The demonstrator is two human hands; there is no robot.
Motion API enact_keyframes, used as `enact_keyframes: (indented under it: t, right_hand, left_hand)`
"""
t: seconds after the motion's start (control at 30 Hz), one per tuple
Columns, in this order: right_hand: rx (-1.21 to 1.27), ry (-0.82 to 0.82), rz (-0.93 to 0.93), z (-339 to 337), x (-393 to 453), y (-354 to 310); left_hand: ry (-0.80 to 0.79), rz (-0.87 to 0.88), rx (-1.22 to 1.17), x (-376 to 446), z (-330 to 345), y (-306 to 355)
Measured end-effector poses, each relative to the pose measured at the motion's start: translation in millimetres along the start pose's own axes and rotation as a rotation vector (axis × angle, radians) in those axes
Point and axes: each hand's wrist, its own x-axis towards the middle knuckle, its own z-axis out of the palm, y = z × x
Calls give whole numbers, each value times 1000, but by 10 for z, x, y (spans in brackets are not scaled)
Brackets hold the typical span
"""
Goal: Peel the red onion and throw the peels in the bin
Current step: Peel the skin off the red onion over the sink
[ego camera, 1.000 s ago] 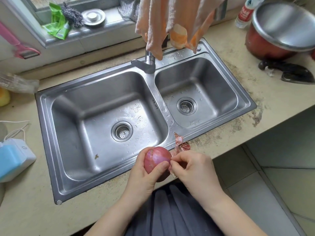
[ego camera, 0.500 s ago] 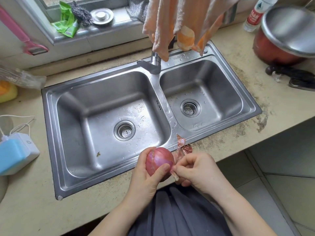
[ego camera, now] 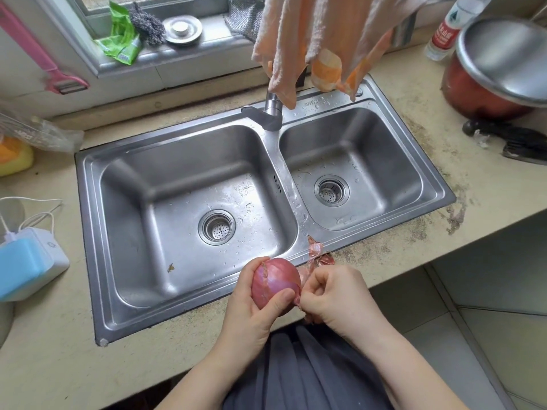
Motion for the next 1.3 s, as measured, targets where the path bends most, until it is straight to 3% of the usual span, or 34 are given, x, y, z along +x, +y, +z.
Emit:
enact_keyframes:
  t: [0.13,0.2,0.33,0.47,0.7,0.8,1.03,1.3]
  right_hand:
    - [300,-164,157,6,14,-38]
    - [304,-235,116,-7,-1,-58]
    - [-35,-98,-125,-12,-33,-103]
    - [-227,-39,-198,-24,-34,-160]
    - [-314,31,-94,-61,101,12]
    - [-267,67,-38,-109,159,121]
    - [-452,252,69,-346,419,499]
    - [-544,235,-18,-385,565,771]
  left_hand:
    - [27,26,-47,1,-29,29]
    - [15,33,-52,9,-64,35]
    - [-11,-5,37,21,-115,26]
    - [-33,-36,26,37,-121,17]
    - [24,-79,-108,3,-154,19]
    - [-41,-152,-248,9,-180,27]
    - [-203,-369,-586,15,-248,31]
    - [-105,-423,-643,87,-192,40]
